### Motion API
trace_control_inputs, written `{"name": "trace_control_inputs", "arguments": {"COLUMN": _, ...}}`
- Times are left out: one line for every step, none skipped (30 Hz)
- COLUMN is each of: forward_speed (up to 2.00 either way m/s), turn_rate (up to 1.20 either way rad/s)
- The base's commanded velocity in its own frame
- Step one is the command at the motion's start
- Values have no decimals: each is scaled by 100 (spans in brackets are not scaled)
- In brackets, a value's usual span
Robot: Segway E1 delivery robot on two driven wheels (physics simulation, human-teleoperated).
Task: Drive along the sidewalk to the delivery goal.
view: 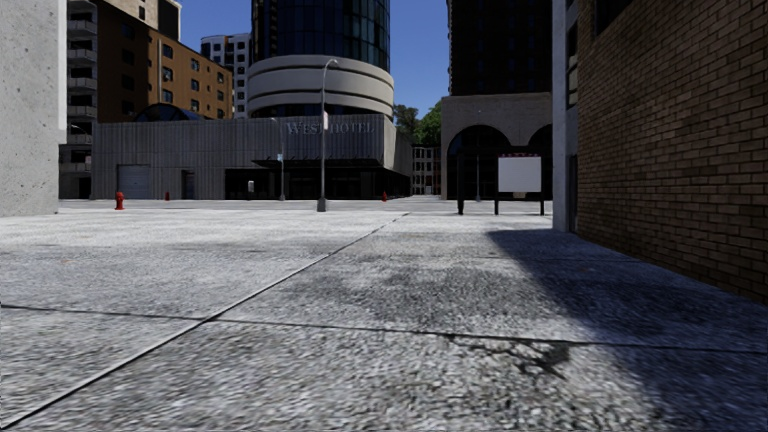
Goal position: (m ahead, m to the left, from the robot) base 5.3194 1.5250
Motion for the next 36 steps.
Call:
{"name": "trace_control_inputs", "arguments": {"forward_speed": 200, "turn_rate": 0}}
{"name": "trace_control_inputs", "arguments": {"forward_speed": 200, "turn_rate": 0}}
{"name": "trace_control_inputs", "arguments": {"forward_speed": 200, "turn_rate": 0}}
{"name": "trace_control_inputs", "arguments": {"forward_speed": 200, "turn_rate": 0}}
{"name": "trace_control_inputs", "arguments": {"forward_speed": 200, "turn_rate": 0}}
{"name": "trace_control_inputs", "arguments": {"forward_speed": 200, "turn_rate": 0}}
{"name": "trace_control_inputs", "arguments": {"forward_speed": 200, "turn_rate": 1}}
{"name": "trace_control_inputs", "arguments": {"forward_speed": 200, "turn_rate": 4}}
{"name": "trace_control_inputs", "arguments": {"forward_speed": 200, "turn_rate": 12}}
{"name": "trace_control_inputs", "arguments": {"forward_speed": 200, "turn_rate": 12}}
{"name": "trace_control_inputs", "arguments": {"forward_speed": 200, "turn_rate": 17}}
{"name": "trace_control_inputs", "arguments": {"forward_speed": 200, "turn_rate": 18}}
{"name": "trace_control_inputs", "arguments": {"forward_speed": 200, "turn_rate": 18}}
{"name": "trace_control_inputs", "arguments": {"forward_speed": 200, "turn_rate": 18}}
{"name": "trace_control_inputs", "arguments": {"forward_speed": 200, "turn_rate": 18}}
{"name": "trace_control_inputs", "arguments": {"forward_speed": 200, "turn_rate": 18}}
{"name": "trace_control_inputs", "arguments": {"forward_speed": 200, "turn_rate": 18}}
{"name": "trace_control_inputs", "arguments": {"forward_speed": 200, "turn_rate": 18}}
{"name": "trace_control_inputs", "arguments": {"forward_speed": 200, "turn_rate": 18}}
{"name": "trace_control_inputs", "arguments": {"forward_speed": 200, "turn_rate": 18}}
{"name": "trace_control_inputs", "arguments": {"forward_speed": 200, "turn_rate": 18}}
{"name": "trace_control_inputs", "arguments": {"forward_speed": 200, "turn_rate": 18}}
{"name": "trace_control_inputs", "arguments": {"forward_speed": 200, "turn_rate": 18}}
{"name": "trace_control_inputs", "arguments": {"forward_speed": 200, "turn_rate": 18}}
{"name": "trace_control_inputs", "arguments": {"forward_speed": 200, "turn_rate": 19}}
{"name": "trace_control_inputs", "arguments": {"forward_speed": 200, "turn_rate": 21}}
{"name": "trace_control_inputs", "arguments": {"forward_speed": 200, "turn_rate": 25}}
{"name": "trace_control_inputs", "arguments": {"forward_speed": 200, "turn_rate": 27}}
{"name": "trace_control_inputs", "arguments": {"forward_speed": 200, "turn_rate": 27}}
{"name": "trace_control_inputs", "arguments": {"forward_speed": 200, "turn_rate": 27}}
{"name": "trace_control_inputs", "arguments": {"forward_speed": 200, "turn_rate": 27}}
{"name": "trace_control_inputs", "arguments": {"forward_speed": 200, "turn_rate": 28}}
{"name": "trace_control_inputs", "arguments": {"forward_speed": 200, "turn_rate": 31}}
{"name": "trace_control_inputs", "arguments": {"forward_speed": 200, "turn_rate": 31}}
{"name": "trace_control_inputs", "arguments": {"forward_speed": 200, "turn_rate": 35}}
{"name": "trace_control_inputs", "arguments": {"forward_speed": 200, "turn_rate": 36}}
